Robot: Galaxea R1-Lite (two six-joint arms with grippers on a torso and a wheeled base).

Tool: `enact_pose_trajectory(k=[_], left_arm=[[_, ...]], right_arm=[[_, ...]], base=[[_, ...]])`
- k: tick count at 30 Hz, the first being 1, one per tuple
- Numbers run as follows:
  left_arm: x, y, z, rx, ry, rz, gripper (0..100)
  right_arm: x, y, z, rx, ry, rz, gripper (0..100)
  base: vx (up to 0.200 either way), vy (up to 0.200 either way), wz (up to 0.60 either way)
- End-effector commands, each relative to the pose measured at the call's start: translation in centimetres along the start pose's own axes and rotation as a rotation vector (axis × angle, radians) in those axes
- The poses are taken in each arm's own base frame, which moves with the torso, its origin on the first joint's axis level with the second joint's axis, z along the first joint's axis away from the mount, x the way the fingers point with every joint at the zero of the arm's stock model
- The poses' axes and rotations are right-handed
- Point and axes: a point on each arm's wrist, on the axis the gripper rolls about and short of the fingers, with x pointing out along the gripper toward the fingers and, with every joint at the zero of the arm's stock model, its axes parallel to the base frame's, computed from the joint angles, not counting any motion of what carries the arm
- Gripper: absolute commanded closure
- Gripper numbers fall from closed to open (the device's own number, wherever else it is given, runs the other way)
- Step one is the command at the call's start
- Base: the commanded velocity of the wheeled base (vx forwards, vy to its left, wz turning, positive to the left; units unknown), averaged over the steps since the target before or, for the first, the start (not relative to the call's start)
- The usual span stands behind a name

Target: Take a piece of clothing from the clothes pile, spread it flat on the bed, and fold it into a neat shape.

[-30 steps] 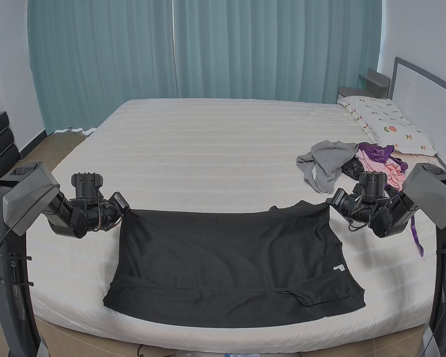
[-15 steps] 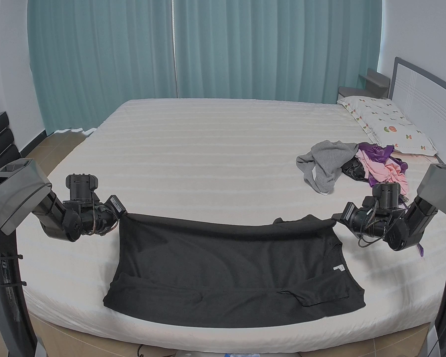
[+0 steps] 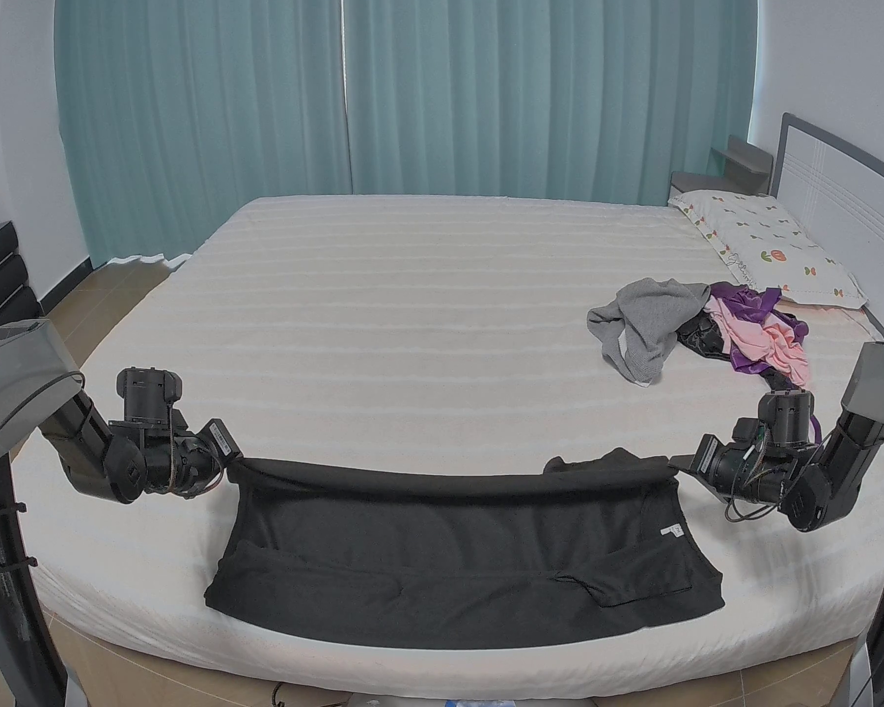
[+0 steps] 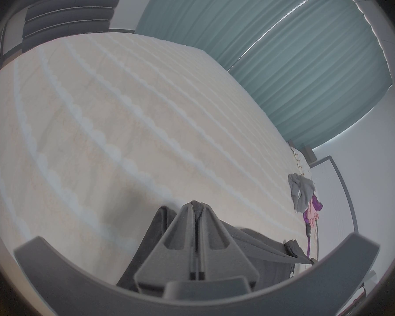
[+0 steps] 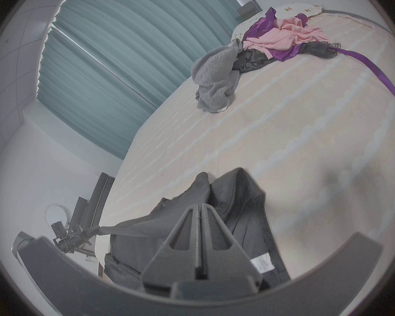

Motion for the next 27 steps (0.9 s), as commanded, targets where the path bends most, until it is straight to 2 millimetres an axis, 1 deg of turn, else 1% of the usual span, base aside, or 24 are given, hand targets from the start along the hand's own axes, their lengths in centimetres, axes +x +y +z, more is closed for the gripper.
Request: enact_pose_trajectory(k=[1, 6, 11, 23, 27], left_arm=[[-0.5, 0.7, -1.0, 0.0, 0.032, 0.02, 100], [-1.5, 1.2, -2.0, -0.003, 0.059, 0.0, 100], [-2.1, 1.7, -2.9, 0.004, 0.087, 0.01, 100], [-2.4, 3.0, -4.6, 0.031, 0.152, 0.055, 100], [-2.4, 3.1, -4.7, 0.039, 0.157, 0.058, 100]], right_arm=[[-1.0, -0.7, -1.3, 0.0, 0.04, -0.006, 100], [-1.9, -1.7, -2.3, -0.029, 0.079, -0.006, 100], [-2.2, -2.3, -3.0, -0.026, 0.103, -0.02, 100], [-2.0, -3.6, -4.7, -0.041, 0.17, -0.061, 100], [-2.0, -3.9, -5.0, -0.055, 0.18, -0.069, 100]], base=[[0.0, 0.0, 0.0], [0.0, 0.0, 0.0], [0.0, 0.0, 0.0], [0.0, 0.0, 0.0], [0.0, 0.0, 0.0]])
